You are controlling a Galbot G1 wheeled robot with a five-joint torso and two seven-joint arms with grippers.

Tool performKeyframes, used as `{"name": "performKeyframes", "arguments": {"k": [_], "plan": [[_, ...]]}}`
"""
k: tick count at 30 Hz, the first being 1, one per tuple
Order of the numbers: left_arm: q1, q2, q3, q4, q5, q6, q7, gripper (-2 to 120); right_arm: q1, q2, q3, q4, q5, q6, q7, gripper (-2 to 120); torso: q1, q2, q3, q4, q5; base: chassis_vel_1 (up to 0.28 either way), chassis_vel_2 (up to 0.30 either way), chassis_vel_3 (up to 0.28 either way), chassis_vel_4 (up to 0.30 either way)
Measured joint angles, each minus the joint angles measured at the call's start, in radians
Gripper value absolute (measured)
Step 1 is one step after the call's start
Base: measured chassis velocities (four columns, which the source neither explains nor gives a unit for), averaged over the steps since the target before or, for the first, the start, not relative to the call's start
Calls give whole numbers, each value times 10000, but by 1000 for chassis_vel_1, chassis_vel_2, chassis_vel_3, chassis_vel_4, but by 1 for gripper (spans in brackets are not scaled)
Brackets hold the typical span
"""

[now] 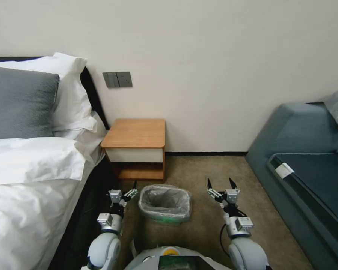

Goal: Pick up the garbage bag from the table and place it over the trash can.

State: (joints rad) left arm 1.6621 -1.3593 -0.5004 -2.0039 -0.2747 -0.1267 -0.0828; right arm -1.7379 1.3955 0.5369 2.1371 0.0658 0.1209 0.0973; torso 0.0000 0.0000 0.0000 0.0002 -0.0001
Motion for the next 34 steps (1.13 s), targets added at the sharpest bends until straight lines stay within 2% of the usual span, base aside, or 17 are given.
{"name": "performKeyframes", "arguments": {"k": [6,34], "plan": [[17,-71,35,40,158,91,-326,99,23,104,186,-169,-23,242,-444,100,0,0,0,-1,0,0,0,0,0],[21,-74,45,16,132,179,-344,99,61,75,179,-152,9,196,-430,100,0,0,0,-2,1,0,0,0,0]]}}
